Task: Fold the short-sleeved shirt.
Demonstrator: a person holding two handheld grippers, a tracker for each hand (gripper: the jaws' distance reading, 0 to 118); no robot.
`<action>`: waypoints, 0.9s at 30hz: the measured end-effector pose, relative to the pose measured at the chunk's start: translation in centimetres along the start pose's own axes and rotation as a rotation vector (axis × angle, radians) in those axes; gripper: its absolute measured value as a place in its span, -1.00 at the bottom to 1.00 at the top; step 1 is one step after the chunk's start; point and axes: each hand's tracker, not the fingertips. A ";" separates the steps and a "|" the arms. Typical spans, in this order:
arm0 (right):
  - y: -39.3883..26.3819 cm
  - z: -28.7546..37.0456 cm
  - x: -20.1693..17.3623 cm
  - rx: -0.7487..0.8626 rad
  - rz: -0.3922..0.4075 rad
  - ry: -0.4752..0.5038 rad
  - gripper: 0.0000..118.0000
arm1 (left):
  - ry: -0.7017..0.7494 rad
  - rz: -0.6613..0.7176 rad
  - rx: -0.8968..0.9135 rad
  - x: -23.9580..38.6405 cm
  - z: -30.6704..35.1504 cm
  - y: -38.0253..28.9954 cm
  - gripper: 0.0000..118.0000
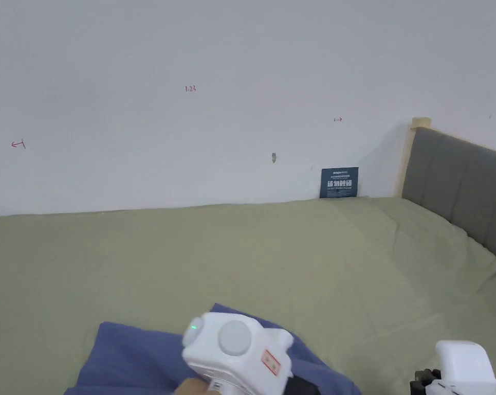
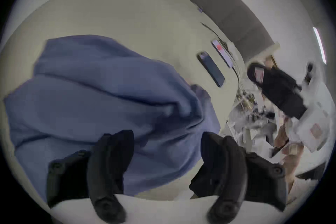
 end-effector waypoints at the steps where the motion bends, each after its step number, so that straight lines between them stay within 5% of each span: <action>1: 0.4 0.0 -0.4 0.004 0.007 0.009 -1.00 | 0.037 0.014 0.064 -1.1 2.5 -0.5 0.09; 4: 1.7 0.1 -1.9 0.018 0.028 0.046 -1.00 | 0.201 0.027 0.256 -3.9 10.6 -3.3 -0.95; 8: 2.7 0.0 -3.9 0.034 0.066 0.084 -1.00 | 0.347 0.149 0.360 -7.8 18.4 -9.7 -0.99; 15: 1.9 -1.3 -6.1 0.005 0.088 0.114 -1.00 | 0.397 0.292 0.354 -13.3 20.5 -17.5 -1.00; 27: 2.8 -2.9 -6.5 -0.006 0.109 0.121 -1.00 | 0.362 0.355 0.173 -26.3 14.7 0.5 -1.00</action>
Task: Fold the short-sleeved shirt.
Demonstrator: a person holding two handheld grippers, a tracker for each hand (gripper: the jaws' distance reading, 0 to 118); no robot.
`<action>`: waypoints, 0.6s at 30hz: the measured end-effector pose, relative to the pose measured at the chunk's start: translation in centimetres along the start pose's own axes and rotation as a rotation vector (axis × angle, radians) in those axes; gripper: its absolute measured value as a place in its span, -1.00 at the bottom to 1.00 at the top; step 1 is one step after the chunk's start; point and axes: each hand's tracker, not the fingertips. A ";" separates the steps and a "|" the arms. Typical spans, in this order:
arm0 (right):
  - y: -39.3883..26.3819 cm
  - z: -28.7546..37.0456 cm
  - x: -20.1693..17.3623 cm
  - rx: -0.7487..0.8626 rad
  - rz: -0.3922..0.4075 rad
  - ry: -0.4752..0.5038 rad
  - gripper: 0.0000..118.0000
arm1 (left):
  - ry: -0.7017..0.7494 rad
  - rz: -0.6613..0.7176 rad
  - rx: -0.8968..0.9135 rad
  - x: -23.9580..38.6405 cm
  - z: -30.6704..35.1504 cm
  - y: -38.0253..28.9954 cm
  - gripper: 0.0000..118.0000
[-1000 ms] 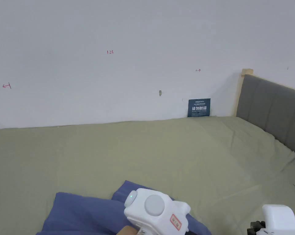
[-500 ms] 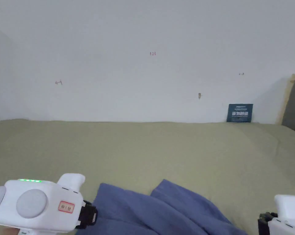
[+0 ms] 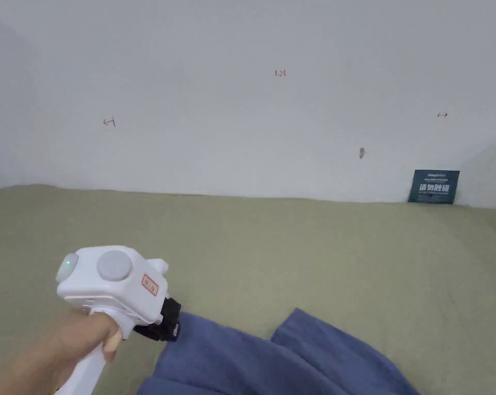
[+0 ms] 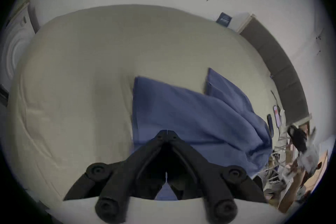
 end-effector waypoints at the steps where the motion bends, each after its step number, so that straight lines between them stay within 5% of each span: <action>1: 0.0 -0.2 0.1 -0.001 0.000 -0.001 -1.00 | 0.013 0.009 -0.022 -0.2 -1.4 1.8 -0.85; 2: 0.0 -0.5 0.2 -0.006 0.003 -0.004 -1.00 | 0.016 -0.002 -0.056 -0.5 -2.6 3.3 -0.40; 4: 0.1 -1.0 0.4 -0.025 0.013 -0.010 -1.00 | 0.054 0.042 -0.049 -1.1 -4.8 5.5 0.97; 5: -0.1 -1.3 0.6 -0.030 0.015 -0.015 -1.00 | 0.085 0.071 -0.071 -1.5 -6.3 6.3 1.00; 12: -0.7 -1.8 2.0 -0.044 -0.012 -0.032 -1.00 | 0.065 0.131 -0.159 -2.5 -12.2 6.3 0.51; 15: -1.5 -2.2 2.8 -0.045 -0.029 -0.041 -1.00 | 0.094 0.115 -0.127 -1.4 -11.9 4.8 0.46; 16: -1.7 -2.4 3.0 -0.062 -0.046 -0.053 -1.00 | 0.114 0.117 -0.110 -1.3 -11.3 4.6 0.26; 18: -2.2 -2.4 3.5 -0.074 -0.059 -0.051 -1.00 | 0.189 0.067 -0.058 -1.0 -9.5 4.5 -0.69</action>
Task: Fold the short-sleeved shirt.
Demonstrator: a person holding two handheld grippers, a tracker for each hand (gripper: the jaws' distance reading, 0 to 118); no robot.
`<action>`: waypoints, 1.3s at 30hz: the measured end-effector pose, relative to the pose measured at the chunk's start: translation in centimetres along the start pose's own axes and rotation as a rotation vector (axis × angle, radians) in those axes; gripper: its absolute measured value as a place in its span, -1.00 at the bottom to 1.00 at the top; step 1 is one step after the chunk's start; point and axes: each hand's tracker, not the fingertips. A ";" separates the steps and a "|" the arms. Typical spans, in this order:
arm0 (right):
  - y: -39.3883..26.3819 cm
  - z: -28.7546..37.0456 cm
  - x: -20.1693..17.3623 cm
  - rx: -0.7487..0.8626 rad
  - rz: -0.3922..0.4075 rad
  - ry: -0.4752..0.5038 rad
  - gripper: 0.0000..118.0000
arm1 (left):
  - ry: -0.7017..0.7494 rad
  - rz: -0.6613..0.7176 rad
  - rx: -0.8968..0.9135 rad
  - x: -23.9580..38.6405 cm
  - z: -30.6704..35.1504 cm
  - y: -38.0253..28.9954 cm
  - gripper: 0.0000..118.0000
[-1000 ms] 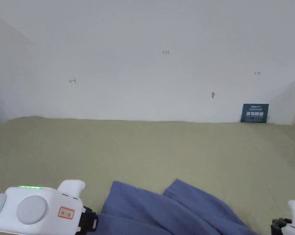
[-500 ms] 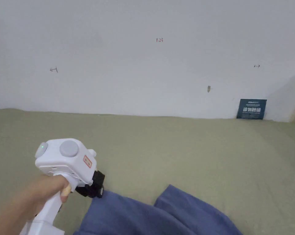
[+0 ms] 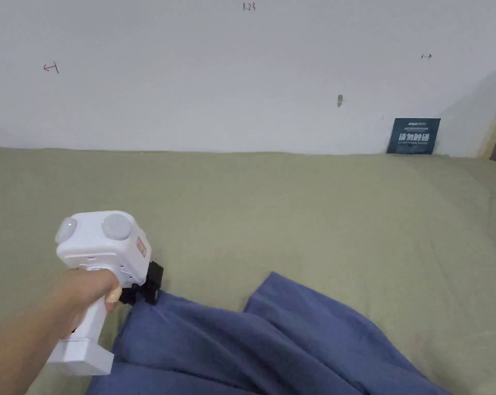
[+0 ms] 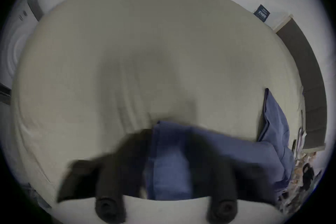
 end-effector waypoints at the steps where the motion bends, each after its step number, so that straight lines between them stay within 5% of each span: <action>1: -0.2 0.1 0.2 -0.005 -0.006 0.003 -1.00 | -0.096 -0.016 0.025 -0.4 0.6 -0.3 -0.96; 2: -0.4 0.1 0.3 -0.017 -0.009 0.011 -1.00 | -0.193 0.008 0.040 -0.7 1.3 -0.6 -0.96; 4: -0.8 0.4 0.5 -0.070 -0.028 0.063 -0.91 | -0.163 0.007 0.024 -0.7 2.2 -0.5 -0.96; 6: -1.2 0.8 0.8 -0.136 -0.059 0.111 -0.33 | -0.155 -0.029 0.032 -0.7 2.7 -0.7 -0.96; 7: -1.6 1.0 0.8 -0.162 -0.075 0.123 0.14 | -0.156 -0.029 0.030 -0.8 2.9 -0.8 -0.96; 9: -2.6 1.5 0.5 -0.218 -0.070 0.147 0.46 | -0.157 -0.021 0.026 -0.9 2.5 -0.1 -0.96; 15: -5.3 1.7 0.1 -0.276 -0.065 0.100 0.33 | -0.165 -0.011 0.026 -0.9 2.3 0.1 -0.96; 16: -5.6 1.4 0.1 -0.289 -0.066 0.106 -0.15 | -0.165 -0.010 0.026 -0.7 2.2 0.1 -0.96; 17: -5.8 1.3 -0.2 -0.308 -0.048 0.106 -0.85 | -0.165 -0.009 0.025 -0.7 2.2 0.1 -0.96; 18: -5.9 1.3 -0.5 -0.318 -0.013 0.114 -1.00 | -0.169 -0.006 0.021 -0.8 2.2 0.0 -0.96; 23: -5.2 2.0 -2.0 -0.277 0.066 0.109 -1.00 | -0.175 -0.014 0.026 -0.9 2.8 -0.5 -0.96; 34: 0.0 3.9 -0.2 -0.126 -0.061 0.186 -1.00 | -0.273 -0.018 0.166 -1.7 9.2 -0.1 -0.96; 39: 4.9 4.1 -0.3 -0.044 -0.033 0.209 -1.00 | -0.271 -0.053 0.285 -2.3 15.4 0.6 -0.96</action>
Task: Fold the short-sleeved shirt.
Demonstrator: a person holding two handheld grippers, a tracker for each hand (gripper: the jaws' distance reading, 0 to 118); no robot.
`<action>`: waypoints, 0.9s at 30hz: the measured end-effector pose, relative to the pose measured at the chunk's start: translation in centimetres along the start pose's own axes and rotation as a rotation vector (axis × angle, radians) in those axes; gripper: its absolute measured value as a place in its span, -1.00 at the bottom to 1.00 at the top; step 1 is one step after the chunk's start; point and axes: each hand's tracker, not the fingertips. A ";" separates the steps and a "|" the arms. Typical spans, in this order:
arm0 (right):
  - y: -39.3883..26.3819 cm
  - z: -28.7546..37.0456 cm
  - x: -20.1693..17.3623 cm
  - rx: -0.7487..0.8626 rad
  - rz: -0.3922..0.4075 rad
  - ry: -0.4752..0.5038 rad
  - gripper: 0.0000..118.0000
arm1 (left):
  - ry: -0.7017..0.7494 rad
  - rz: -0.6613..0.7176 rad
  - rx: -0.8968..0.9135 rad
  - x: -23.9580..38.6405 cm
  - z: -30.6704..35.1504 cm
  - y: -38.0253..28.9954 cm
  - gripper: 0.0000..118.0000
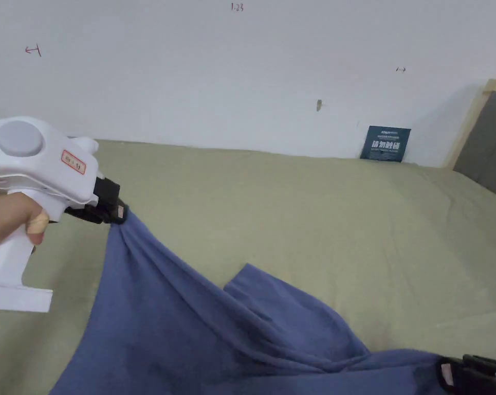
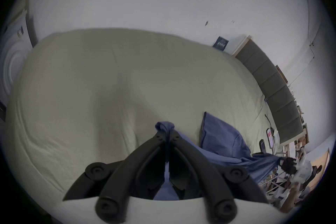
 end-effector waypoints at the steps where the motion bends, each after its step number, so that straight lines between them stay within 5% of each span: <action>1: 1.2 -0.1 -0.2 0.013 0.005 0.006 -1.00 | 0.012 -0.015 0.031 0.0 1.2 0.6 -0.96; 12: 17.7 -2.9 -1.9 0.165 0.075 -0.003 -1.00 | 0.157 -0.009 0.248 -2.1 13.3 7.2 -0.96; 20: 28.7 -6.9 -2.0 0.242 -0.012 -0.008 -1.00 | 0.214 0.046 0.337 -4.8 16.2 11.1 -0.96; 27: 33.8 -8.9 -3.3 0.300 0.039 -0.013 -1.00 | 0.200 0.120 0.417 -6.6 16.9 12.8 -0.96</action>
